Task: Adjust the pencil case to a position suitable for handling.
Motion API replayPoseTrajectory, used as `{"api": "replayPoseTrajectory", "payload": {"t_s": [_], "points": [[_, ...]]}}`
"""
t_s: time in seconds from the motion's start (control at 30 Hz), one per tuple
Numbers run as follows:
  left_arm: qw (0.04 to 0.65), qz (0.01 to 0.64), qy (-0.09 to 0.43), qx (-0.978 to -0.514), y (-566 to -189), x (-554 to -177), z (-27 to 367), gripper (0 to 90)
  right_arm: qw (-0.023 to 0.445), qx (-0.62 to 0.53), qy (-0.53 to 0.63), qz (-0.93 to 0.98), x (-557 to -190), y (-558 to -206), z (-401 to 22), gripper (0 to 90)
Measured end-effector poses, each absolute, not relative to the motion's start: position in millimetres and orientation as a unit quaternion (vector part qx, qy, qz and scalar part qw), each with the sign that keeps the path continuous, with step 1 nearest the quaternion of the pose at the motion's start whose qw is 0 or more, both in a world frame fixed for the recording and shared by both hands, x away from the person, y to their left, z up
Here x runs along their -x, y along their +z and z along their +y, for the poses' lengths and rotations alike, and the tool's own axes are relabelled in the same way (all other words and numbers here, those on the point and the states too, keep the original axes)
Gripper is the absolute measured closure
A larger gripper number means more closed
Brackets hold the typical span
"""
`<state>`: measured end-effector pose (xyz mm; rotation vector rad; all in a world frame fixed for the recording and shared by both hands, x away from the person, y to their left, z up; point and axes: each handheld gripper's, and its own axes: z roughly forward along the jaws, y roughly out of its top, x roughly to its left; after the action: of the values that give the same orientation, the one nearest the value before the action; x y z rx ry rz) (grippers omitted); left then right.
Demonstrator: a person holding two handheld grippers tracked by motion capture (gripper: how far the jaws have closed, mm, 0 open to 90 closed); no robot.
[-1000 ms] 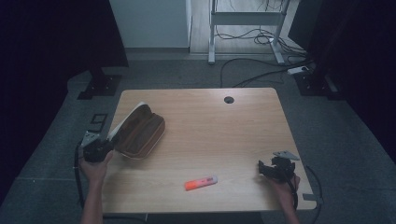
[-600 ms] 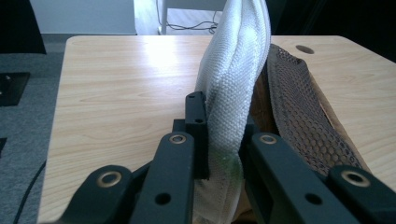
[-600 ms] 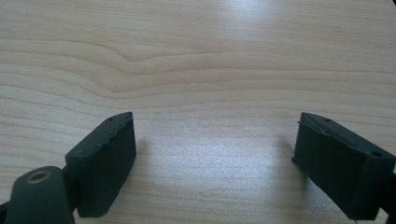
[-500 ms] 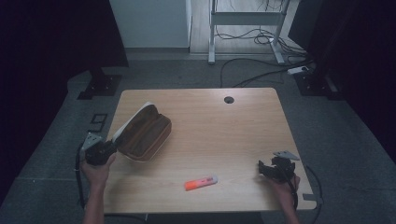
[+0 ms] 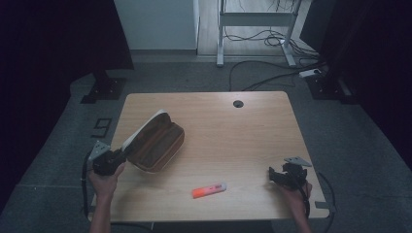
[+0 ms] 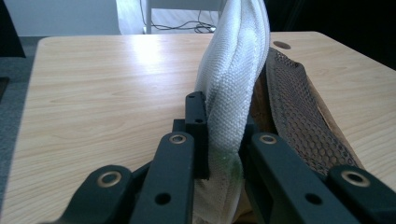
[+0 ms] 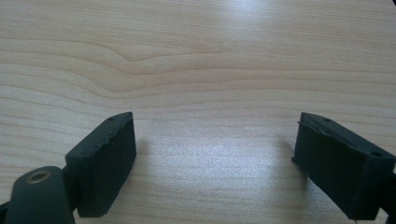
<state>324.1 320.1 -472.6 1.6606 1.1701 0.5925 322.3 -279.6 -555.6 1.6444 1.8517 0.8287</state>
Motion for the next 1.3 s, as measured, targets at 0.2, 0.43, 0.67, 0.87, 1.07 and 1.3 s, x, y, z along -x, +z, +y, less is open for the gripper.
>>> {"api": "replayPoseTrajectory", "payload": {"t_s": [0.2,0.43,0.67,0.87,1.07,1.3], "points": [[0.497,0.477,0.234,-0.687,-475.2,-325.1,312.8,83.3,0.262,-0.608,0.306,0.684,-322.3,-555.6,-279.6,12.3],[0.503,0.47,0.225,-0.69,-477.7,-325.2,305.2,83.3,0.262,-0.608,0.306,0.684,-322.3,-555.6,-279.6,12.4],[0.5,0.464,0.218,-0.699,-481.0,-327.3,293.1,83.3,0.262,-0.608,0.306,0.684,-322.3,-555.6,-279.6,12.4],[0.504,0.451,0.213,-0.705,-478.6,-328.7,280.5,83.3,0.262,-0.609,0.306,0.683,-322.6,-555.6,-279.6,12.4],[0.512,0.44,0.205,-0.709,-477.0,-328.2,269.4,83.3,0.263,-0.609,0.306,0.684,-322.7,-555.6,-279.6,12.4],[0.512,0.428,0.197,-0.718,-479.4,-330.3,255.8,83.3,0.263,-0.609,0.306,0.683,-322.7,-555.6,-279.6,12.4]]}}
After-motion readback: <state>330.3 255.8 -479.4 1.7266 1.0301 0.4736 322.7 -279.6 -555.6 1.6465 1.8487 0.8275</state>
